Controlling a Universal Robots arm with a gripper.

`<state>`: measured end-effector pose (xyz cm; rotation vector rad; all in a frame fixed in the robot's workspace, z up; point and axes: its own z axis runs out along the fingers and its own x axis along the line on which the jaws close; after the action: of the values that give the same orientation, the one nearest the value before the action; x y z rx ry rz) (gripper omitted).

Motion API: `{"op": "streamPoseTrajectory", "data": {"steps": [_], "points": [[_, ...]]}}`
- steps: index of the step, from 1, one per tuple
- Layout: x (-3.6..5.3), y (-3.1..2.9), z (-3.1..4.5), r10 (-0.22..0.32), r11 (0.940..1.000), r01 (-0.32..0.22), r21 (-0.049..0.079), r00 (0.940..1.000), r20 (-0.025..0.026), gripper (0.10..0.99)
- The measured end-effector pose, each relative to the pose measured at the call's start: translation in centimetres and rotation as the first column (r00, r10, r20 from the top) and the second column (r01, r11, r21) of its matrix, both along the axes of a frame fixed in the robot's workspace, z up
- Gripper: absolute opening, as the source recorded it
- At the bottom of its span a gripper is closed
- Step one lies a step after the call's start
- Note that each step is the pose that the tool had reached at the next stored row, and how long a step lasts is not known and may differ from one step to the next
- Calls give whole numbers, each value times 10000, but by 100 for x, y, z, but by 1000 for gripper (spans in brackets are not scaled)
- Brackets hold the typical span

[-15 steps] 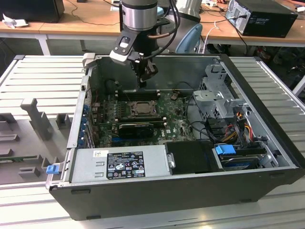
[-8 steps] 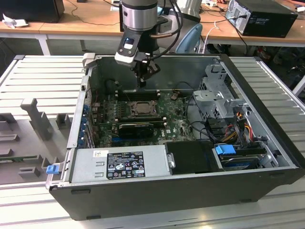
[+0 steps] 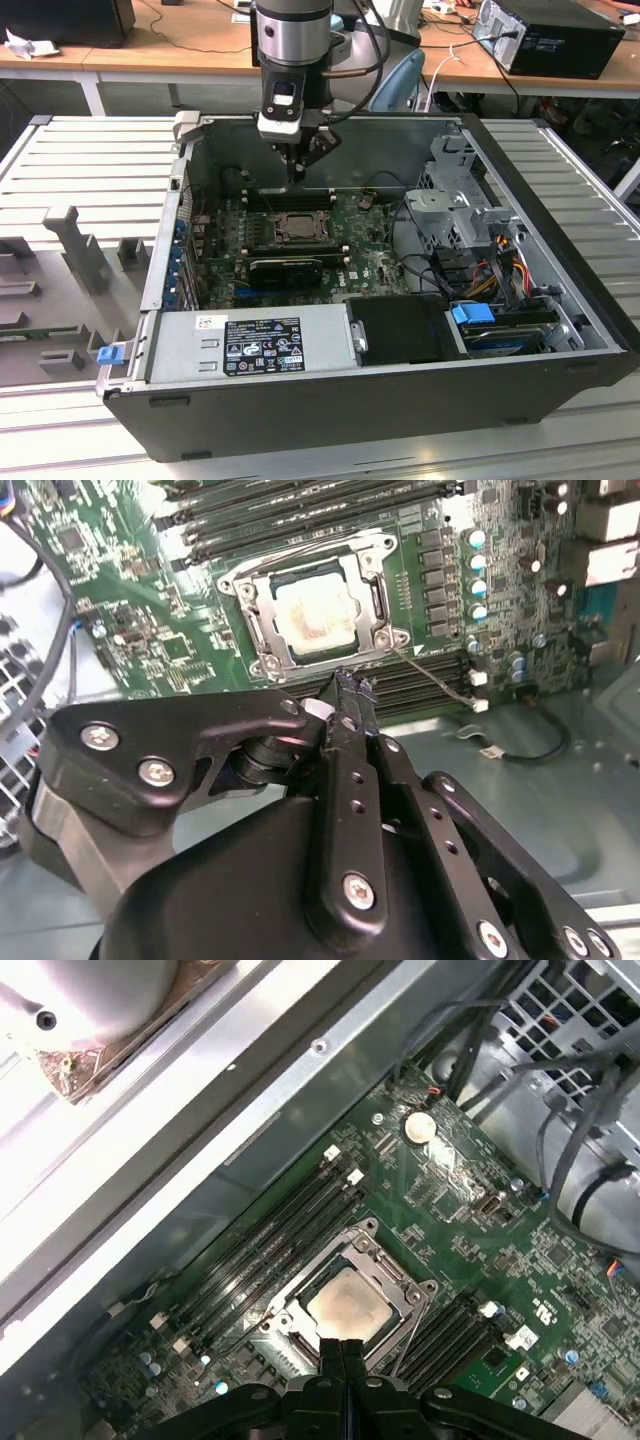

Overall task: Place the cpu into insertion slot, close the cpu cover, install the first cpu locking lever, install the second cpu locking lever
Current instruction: 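Install the first cpu locking lever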

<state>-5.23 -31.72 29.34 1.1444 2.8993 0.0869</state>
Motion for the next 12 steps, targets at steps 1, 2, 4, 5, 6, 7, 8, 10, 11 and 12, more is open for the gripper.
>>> {"op": "streamPoseTrajectory", "data": {"steps": [1, 2, 4, 5, 6, 7, 8, 10, 11, 12], "points": [[0, 0, 0, 142, 9999, -142, 0, 9999, 0, 106], [0, 0, 0, 295, 9996, -295, 0, 9996, 0, 106], [0, 0, 0, 642, 9979, -642, 0, 9979, 0, 106], [0, 0, -1, 949, 9955, -949, 0, 9955, 0, 106], [0, 0, -1, 1135, 9935, -1135, 0, 9935, 0, 106], [0, 0, -1, 1263, 9920, -1263, 1, 9920, 1, 106], [0, 0, -1, 1484, 9889, -1484, 1, 9889, 0, 106], [0, 0, -1, 2022, 9793, -2022, 1, 9793, 0, 106], [0, 0, -1, 2203, 9754, -2203, 0, 9754, 1, 106], [0, 0, -1, 2447, 9696, -2447, 0, 9696, 0, 106]]}}
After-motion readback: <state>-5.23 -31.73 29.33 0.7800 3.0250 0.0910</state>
